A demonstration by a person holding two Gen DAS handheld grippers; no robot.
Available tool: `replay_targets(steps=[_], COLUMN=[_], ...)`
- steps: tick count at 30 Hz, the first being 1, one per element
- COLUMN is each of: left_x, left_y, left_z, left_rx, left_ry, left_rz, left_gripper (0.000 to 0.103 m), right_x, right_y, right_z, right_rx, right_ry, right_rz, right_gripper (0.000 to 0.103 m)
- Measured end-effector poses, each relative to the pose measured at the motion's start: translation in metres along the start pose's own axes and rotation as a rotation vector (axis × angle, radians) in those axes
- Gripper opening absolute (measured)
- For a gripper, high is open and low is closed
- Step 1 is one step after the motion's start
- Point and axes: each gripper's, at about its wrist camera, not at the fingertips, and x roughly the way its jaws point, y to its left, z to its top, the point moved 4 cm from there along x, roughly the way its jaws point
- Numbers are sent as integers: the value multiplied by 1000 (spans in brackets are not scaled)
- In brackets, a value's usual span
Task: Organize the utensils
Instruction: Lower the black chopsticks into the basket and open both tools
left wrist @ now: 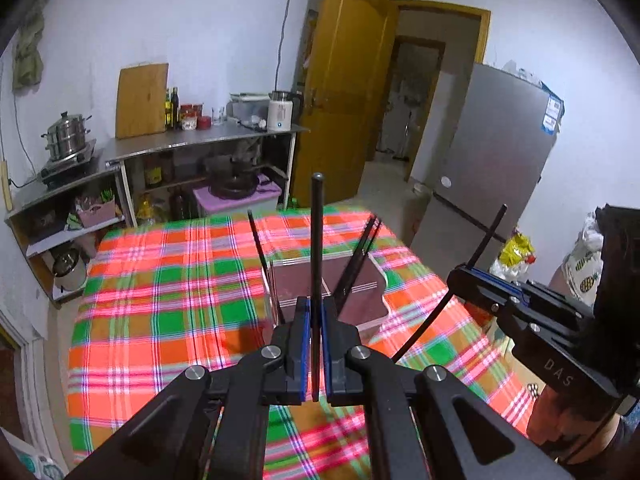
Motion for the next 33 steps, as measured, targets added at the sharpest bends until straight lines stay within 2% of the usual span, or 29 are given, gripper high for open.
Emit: replay_targets(steps=[7, 17, 33], left_x=[7, 29, 77], left_y=[3, 9, 33], left_z=[36, 56, 24], left_rx=[-8, 0, -57], left_ry=[-42, -60, 5], left_rz=[2, 30, 26], left_gripper=[5, 5, 5], right_x=[9, 25, 63], right_y=[-5, -7, -19], right_z=[30, 50, 20], right_rx=[12, 14, 43], right_ry=[-56, -95, -14], right_rz=[-6, -15, -13], right_gripper=[5, 5, 5])
